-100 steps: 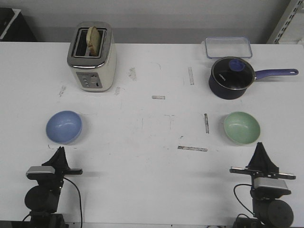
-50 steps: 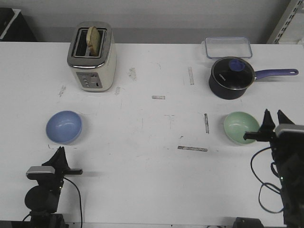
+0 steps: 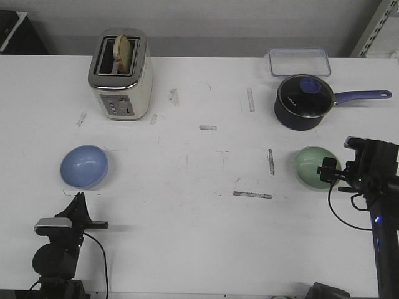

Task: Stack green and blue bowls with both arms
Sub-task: 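Reach the right gripper to the pale green bowl and grip its rim, then carry the green bowl toward the table center and set it down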

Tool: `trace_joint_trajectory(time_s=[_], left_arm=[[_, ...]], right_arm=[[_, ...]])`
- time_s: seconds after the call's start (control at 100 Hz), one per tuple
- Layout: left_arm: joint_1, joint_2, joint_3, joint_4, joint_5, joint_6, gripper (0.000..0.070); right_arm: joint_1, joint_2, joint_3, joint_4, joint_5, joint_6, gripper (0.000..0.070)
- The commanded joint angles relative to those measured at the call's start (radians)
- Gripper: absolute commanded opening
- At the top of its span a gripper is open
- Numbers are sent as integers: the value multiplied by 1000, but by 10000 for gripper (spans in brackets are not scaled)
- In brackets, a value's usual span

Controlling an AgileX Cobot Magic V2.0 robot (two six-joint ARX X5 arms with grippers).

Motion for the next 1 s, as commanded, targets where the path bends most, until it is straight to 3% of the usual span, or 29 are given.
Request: trace_joint_trajectory(time_s=[0.0,0.15,0.23,0.32,0.44,0.54,0.88,0.99], left_arm=[[0,-2,-21,11,0,2,2],[0,-2,-21,11,0,2,2],[0,-2,-21,11,0,2,2],[0,-2,-21,11,0,2,2],[0,-2,-21,11,0,2,2],[0,-2,-21,11,0,2,2],[0,-2,-21,12,0,2,1],[0,-2,-21,11,0,2,2]], right_arm=[[-16,52,10,2,-3,-12,564],[-37,135,10,32,-3,-12,559],[-38,164,10,55,-3,-12,502],[-37,190,10,75,-3,-12,363],[-35,212,9,87,-29,-13,230],[-35,217,9,93,-56,-12,2],[-34,159,54,100,-57,-19,0],[-11,109,122,84,-92,-18,0]])
